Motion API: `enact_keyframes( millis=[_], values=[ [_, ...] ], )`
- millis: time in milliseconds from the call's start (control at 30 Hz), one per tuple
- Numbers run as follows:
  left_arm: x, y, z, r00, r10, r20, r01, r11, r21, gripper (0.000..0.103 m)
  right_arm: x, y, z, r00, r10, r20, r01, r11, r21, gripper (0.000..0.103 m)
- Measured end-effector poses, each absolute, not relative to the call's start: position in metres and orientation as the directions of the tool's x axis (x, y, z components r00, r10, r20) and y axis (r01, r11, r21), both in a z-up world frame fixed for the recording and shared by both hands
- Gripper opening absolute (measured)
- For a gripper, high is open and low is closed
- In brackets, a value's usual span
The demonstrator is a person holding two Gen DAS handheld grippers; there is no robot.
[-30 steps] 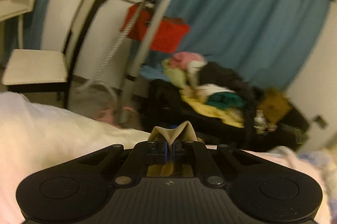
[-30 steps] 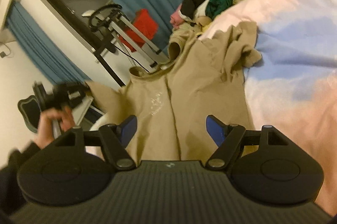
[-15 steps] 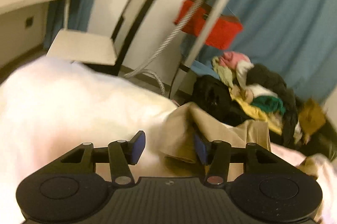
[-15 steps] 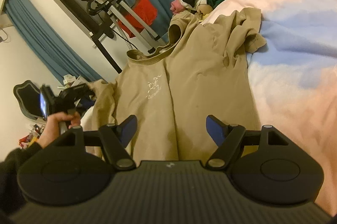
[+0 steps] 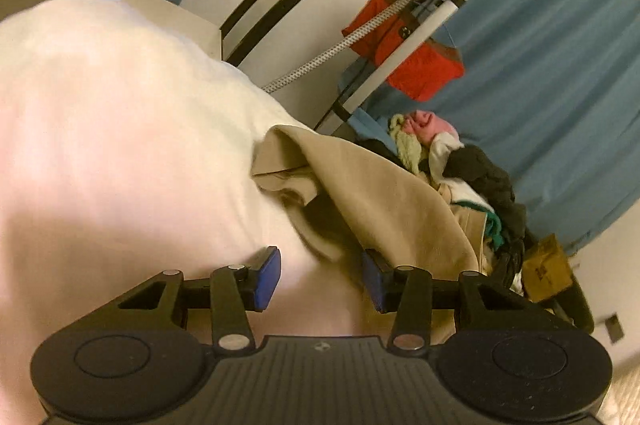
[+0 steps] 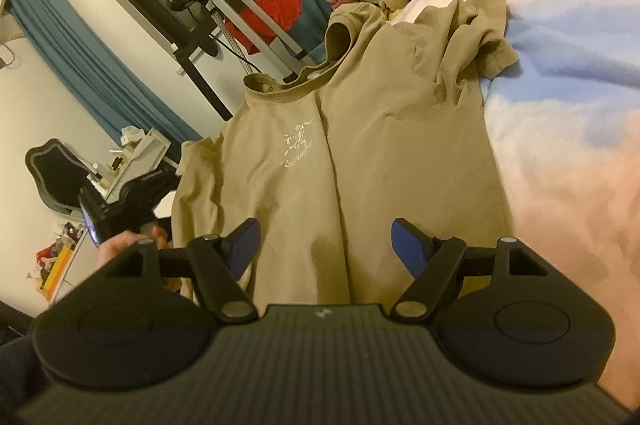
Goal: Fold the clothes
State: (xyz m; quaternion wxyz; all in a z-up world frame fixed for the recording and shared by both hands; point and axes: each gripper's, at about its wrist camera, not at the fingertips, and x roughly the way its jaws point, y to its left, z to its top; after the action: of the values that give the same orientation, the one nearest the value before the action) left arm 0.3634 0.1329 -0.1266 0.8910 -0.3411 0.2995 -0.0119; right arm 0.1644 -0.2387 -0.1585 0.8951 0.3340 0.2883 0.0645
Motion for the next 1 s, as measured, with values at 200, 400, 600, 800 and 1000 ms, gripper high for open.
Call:
enact_keyframes(
  millis=[200,400,600,800,1000],
  values=[
    [0.378,0.130,-0.125,0.781,-0.295,-0.550,-0.199,0.717,-0.668,0.005,0.165,-0.237,-0.159,0.821,0.309,-0.480,0.075,0.775,0.627,0.075],
    [0.377,0.159,-0.082,0.715,-0.256,-0.651,-0.200,0.817,-0.541,0.005,0.164,-0.238,-0.157,0.824,0.304,-0.478,0.077,0.776,0.626,0.075],
    [0.373,0.195,-0.045,0.595,-0.238,-0.767,-0.156,0.903,-0.401,0.004,0.163,-0.240,-0.156,0.827,0.299,-0.476,0.079,0.777,0.625,0.075],
    [0.354,0.212,-0.031,0.649,-0.242,-0.722,-0.143,0.892,-0.428,0.004,0.162,-0.241,-0.155,0.829,0.295,-0.475,0.082,0.777,0.625,0.075],
    [0.319,0.234,-0.051,0.681,-0.221,-0.699,-0.175,0.877,-0.448,0.004,0.163,-0.242,-0.156,0.827,0.295,-0.478,0.085,0.775,0.626,0.075]
  ],
)
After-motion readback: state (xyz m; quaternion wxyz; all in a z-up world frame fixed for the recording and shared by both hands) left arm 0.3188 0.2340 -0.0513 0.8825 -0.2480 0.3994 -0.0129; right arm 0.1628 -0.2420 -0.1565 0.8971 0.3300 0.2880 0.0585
